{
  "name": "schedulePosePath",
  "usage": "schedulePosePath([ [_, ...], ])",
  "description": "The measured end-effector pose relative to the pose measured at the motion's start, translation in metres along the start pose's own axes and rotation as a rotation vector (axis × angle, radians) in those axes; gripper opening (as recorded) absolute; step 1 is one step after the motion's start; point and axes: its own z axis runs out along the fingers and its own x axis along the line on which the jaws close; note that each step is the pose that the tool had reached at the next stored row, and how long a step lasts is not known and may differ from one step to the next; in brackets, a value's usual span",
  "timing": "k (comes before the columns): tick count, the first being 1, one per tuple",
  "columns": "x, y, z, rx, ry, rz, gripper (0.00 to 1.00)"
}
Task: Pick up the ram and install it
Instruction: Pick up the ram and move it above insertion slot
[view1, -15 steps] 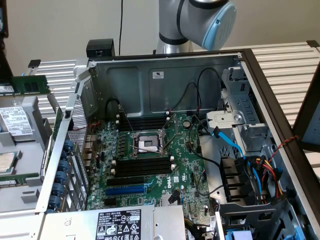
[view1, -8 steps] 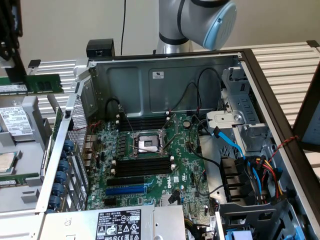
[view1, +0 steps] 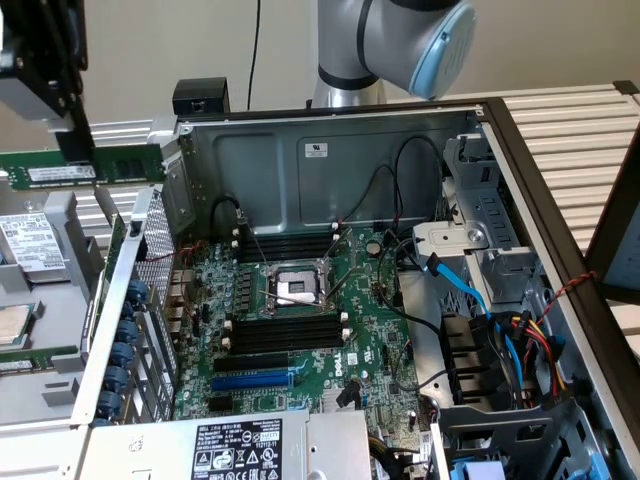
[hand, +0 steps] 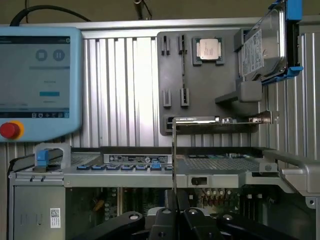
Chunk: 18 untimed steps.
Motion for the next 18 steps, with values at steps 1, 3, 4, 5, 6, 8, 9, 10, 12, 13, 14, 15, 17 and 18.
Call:
schedulePosePath([
  [1, 0.000, -0.0045, -0.0001, -0.0001, 0.0001, 0.000, 0.12],
  [3, -0.001, -0.0136, 0.0000, 0.0001, 0.0000, 0.000, 0.12],
  [4, -0.001, -0.0181, -0.0001, 0.0000, 0.0000, 0.000, 0.12],
  [5, -0.001, -0.0226, -0.0001, 0.0000, 0.0000, 0.000, 0.12],
  [6, -0.001, -0.0271, -0.0002, 0.0000, 0.0001, 0.000, 0.12],
  [8, -0.002, -0.0363, -0.0002, 0.0000, 0.0000, 0.000, 0.12],
  [9, -0.002, -0.0407, -0.0002, 0.0000, 0.0000, 0.000, 0.12],
  [10, -0.002, -0.0452, -0.0002, 0.0000, 0.0000, 0.000, 0.12],
  [12, -0.002, -0.0544, -0.0004, 0.0000, 0.0001, 0.000, 0.12],
  [13, -0.003, -0.0589, -0.0004, 0.0000, 0.0001, 0.000, 0.12],
  [14, -0.003, -0.0636, -0.0003, 0.0000, 0.0000, 0.000, 0.12],
  [15, -0.003, -0.0681, -0.0004, 0.0000, 0.0000, 0.000, 0.12],
  [17, -0.003, -0.0770, -0.0005, 0.0000, 0.0000, 0.000, 0.12],
  [18, -0.003, -0.0815, -0.0005, 0.0000, 0.0000, 0.000, 0.12],
])
